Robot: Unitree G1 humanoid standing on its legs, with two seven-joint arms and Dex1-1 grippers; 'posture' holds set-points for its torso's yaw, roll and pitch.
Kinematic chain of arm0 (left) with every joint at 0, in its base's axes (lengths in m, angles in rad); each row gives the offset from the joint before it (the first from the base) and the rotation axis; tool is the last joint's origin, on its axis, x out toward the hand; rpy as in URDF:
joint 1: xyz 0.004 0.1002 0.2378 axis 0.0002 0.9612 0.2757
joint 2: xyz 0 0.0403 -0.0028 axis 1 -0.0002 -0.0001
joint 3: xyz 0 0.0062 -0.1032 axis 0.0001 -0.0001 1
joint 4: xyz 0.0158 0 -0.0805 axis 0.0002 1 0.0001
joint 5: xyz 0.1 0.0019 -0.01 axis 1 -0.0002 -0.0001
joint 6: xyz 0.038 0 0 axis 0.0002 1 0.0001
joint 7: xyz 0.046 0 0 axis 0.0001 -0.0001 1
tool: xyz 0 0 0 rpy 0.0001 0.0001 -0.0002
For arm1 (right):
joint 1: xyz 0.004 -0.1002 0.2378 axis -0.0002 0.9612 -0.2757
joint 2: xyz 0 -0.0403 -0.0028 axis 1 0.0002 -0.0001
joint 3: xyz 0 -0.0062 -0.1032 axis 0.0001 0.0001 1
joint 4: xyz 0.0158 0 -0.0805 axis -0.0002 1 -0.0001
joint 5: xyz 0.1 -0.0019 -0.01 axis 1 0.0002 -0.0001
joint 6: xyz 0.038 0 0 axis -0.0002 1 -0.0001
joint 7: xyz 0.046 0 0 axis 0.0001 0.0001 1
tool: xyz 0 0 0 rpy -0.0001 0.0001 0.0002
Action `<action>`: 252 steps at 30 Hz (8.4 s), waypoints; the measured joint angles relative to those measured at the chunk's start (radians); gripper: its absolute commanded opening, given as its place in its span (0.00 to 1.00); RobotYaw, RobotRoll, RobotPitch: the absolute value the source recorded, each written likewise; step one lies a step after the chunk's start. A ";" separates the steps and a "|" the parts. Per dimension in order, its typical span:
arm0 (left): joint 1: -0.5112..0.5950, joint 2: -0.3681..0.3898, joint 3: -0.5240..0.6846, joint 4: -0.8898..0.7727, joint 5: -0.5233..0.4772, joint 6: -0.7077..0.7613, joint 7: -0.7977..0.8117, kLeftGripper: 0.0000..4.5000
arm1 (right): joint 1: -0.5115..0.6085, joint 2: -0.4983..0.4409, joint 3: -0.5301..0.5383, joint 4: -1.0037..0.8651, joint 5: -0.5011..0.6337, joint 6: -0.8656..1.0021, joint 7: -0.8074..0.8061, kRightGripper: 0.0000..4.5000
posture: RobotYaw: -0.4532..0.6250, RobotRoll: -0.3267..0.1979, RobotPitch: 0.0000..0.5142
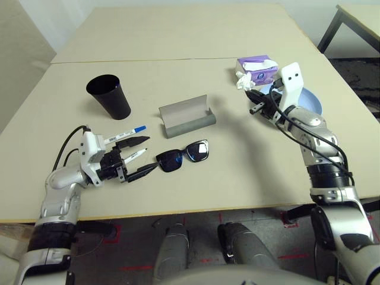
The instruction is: Organize and tidy the items on the table.
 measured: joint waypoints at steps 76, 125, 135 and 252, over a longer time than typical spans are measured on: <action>0.020 0.067 0.031 0.005 -0.002 0.033 -0.046 1.00 | -0.450 -0.054 0.774 -0.443 0.208 0.808 0.267 0.99 | 0.37 0.62 0.27; 0.059 0.052 0.033 0.023 -0.006 -0.022 -0.049 1.00 | -0.404 0.232 0.853 0.083 -0.282 0.281 0.434 0.99 | 0.41 0.62 0.32; 0.074 0.046 0.034 0.023 -0.007 -0.028 -0.049 1.00 | -0.392 0.236 0.853 0.083 -0.302 0.269 0.451 0.91 | 0.41 0.62 0.32; 0.246 0.153 0.146 -0.118 -0.071 0.043 -0.107 1.00 | -0.492 0.323 0.826 0.266 -0.501 0.137 0.718 0.99 | 0.45 0.62 0.30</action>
